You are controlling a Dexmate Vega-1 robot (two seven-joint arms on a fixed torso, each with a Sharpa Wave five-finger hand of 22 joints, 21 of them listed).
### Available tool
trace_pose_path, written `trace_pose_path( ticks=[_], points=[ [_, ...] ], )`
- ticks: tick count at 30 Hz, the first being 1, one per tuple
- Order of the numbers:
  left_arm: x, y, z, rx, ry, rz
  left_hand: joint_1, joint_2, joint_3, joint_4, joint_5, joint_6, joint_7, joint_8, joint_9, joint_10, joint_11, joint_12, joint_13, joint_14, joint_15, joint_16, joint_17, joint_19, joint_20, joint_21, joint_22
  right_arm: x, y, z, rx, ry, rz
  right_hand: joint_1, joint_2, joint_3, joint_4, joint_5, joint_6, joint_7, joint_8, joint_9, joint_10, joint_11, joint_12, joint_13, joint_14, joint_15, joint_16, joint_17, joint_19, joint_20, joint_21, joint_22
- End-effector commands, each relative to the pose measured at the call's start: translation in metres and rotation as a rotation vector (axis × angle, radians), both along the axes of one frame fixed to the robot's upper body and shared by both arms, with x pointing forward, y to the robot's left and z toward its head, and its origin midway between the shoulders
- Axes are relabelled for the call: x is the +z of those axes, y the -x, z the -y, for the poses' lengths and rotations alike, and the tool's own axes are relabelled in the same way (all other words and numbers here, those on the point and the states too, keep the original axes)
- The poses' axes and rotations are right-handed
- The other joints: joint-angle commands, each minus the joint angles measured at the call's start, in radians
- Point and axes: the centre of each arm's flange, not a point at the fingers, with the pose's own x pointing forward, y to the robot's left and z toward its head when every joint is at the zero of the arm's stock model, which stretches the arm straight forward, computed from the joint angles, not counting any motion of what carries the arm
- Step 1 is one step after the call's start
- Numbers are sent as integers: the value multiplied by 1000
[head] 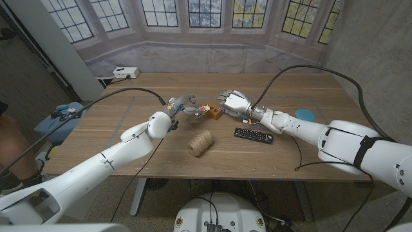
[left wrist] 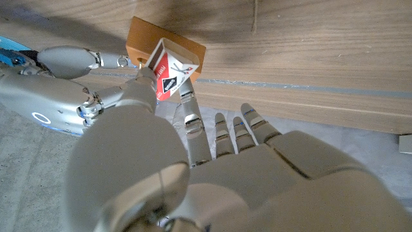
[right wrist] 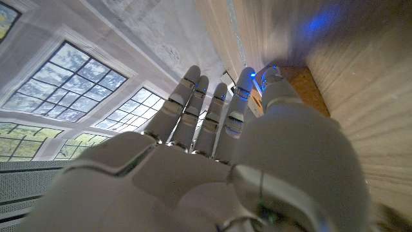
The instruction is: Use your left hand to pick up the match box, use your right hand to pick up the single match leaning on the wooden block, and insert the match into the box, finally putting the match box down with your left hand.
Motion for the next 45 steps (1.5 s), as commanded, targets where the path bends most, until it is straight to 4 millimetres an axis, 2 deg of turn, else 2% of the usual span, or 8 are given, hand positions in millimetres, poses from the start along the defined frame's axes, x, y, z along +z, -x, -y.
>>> trace_pose_path(
  ticks=[1,34,45],
  points=[
    [1,-3,1,-4,-3,-2,8,3,-4,0,5,6,-3,2,5,2,-6,-3,2,9,0,-2,3,3,0,0,2,0,1,1,4,1,1,12,4,-10,1,7,28,1,13,2,11,-3,2,5,9,-145,7,2,12,-37,1,4],
    [-1,-1,2,-3,-4,3,9,7,-8,0,6,0,-1,0,6,2,-6,-3,2,10,1,-2,3,3,1,0,2,0,7,1,30,3,14,19,11,-26,6,7,54,0,17,4,28,-1,3,4,20,-151,12,5,24,-46,5,4],
    [-2,1,2,-3,-3,3,10,8,-9,0,6,2,-2,0,6,2,-6,-3,2,9,1,-3,3,3,1,0,2,-3,8,-1,31,7,17,22,10,-33,6,7,38,0,7,4,22,0,-1,4,17,-144,10,6,23,-45,4,4]
  ],
)
